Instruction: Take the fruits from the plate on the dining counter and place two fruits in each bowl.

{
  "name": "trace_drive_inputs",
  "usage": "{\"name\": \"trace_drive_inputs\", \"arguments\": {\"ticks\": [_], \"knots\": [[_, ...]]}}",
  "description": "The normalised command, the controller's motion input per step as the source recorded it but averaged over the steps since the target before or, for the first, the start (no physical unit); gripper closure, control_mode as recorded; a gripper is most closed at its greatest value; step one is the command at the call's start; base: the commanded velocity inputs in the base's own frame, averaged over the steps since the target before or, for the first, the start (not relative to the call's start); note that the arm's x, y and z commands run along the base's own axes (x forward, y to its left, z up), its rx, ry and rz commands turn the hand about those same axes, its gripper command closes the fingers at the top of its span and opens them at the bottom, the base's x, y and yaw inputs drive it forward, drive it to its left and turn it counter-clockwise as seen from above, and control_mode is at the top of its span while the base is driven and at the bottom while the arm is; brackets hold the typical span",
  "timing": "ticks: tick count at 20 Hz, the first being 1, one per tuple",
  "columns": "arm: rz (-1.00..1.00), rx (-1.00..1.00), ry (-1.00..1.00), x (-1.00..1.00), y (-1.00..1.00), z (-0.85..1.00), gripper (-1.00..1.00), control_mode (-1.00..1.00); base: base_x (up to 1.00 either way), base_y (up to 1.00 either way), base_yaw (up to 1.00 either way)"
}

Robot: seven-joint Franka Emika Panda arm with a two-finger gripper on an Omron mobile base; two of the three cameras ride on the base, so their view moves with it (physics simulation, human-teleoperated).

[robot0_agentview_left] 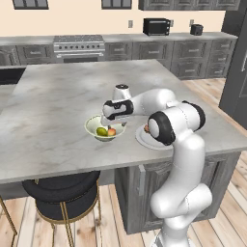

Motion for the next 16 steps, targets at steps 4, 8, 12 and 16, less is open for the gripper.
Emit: {"name": "trace_drive_inputs", "arguments": {"ticks": [4,8,12,16], "knots": [[0.00,-0.01,-0.05,-0.27,-0.47,0.43,-1.00,-1.00,0.00,0.00,0.00],[0.00,0.00,0.00,-0.38,-1.00,0.22,-1.00,-1.00,0.00,0.00,0.00],[-0.01,0.01,0.00,-0.22,-1.00,0.14,-1.00,-1.00,0.00,0.00,0.00],[-0.03,0.02,0.01,-0.01,-1.00,0.06,-1.00,-1.00,0.00,0.00,0.00]]}}
